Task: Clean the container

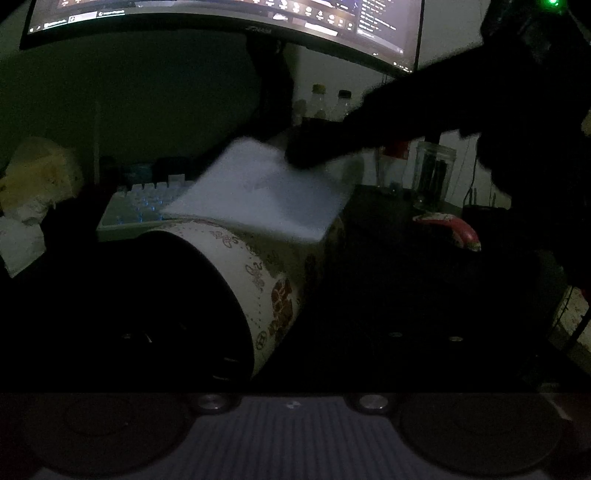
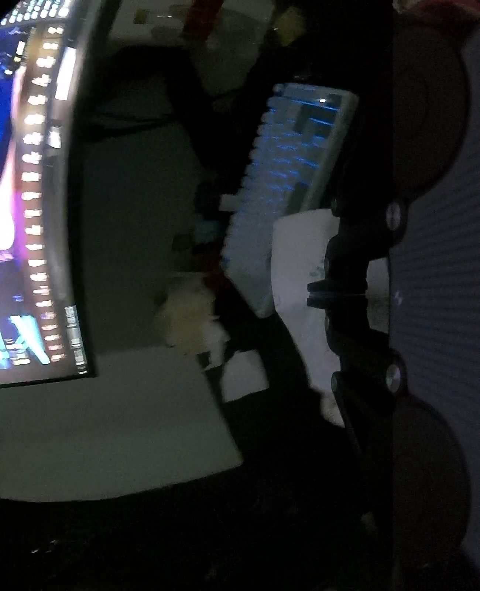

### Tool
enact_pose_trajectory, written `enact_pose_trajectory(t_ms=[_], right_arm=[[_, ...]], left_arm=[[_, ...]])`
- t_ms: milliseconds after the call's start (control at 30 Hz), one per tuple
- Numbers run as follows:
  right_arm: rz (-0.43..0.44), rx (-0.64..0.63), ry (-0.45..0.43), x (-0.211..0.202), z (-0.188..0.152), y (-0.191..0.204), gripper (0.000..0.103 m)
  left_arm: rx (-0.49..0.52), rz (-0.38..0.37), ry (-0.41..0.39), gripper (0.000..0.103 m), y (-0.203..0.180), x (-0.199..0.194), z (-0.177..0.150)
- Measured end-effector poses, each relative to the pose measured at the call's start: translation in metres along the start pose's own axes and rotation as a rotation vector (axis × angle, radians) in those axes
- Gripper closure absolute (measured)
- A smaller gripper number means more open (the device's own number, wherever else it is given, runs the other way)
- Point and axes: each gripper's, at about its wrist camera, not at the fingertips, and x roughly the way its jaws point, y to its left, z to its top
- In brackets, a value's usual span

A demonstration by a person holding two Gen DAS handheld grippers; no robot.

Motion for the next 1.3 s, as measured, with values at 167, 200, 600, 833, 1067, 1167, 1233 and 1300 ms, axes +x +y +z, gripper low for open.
enact_pose_trajectory(t_ms=[167, 200, 600, 833, 1067, 1167, 1233, 1300], right_arm=[[0.01, 0.001, 0.021, 0.009, -0.014, 0.003, 0.085], [0.023, 0.014, 0.022, 0.011, -0.014, 0.001, 0.083], [0.017, 0.062, 0.0, 0.018, -0.013, -0.012, 0.053], [-0.005, 0.114, 0.014, 0.016, -0.01, -0.021, 0.089], [0.045, 0.055, 0.012, 0.014, -0.012, -0.004, 0.089], [-0.053, 0.11, 0.016, 0.018, -0.012, -0.026, 0.089], [-0.073, 0.119, 0.02, 0.019, -0.011, -0.031, 0.089], [-0.064, 0.119, 0.022, 0.017, -0.011, -0.027, 0.089]], left_arm=[[-0.007, 0.003, -0.002, 0.038, 0.0, 0.001, 0.002], [-0.01, 0.0, -0.003, 0.038, 0.001, 0.001, 0.003], [0.004, -0.026, -0.001, 0.034, 0.013, -0.003, 0.001], [0.002, -0.03, 0.007, 0.031, 0.014, -0.003, 0.002], [0.008, -0.027, 0.012, 0.031, 0.013, -0.006, 0.002], [0.008, -0.05, 0.011, 0.025, 0.014, -0.008, 0.002], [0.005, -0.06, 0.01, 0.023, 0.015, -0.009, 0.002], [-0.008, -0.08, 0.011, 0.017, 0.018, -0.009, 0.002]])
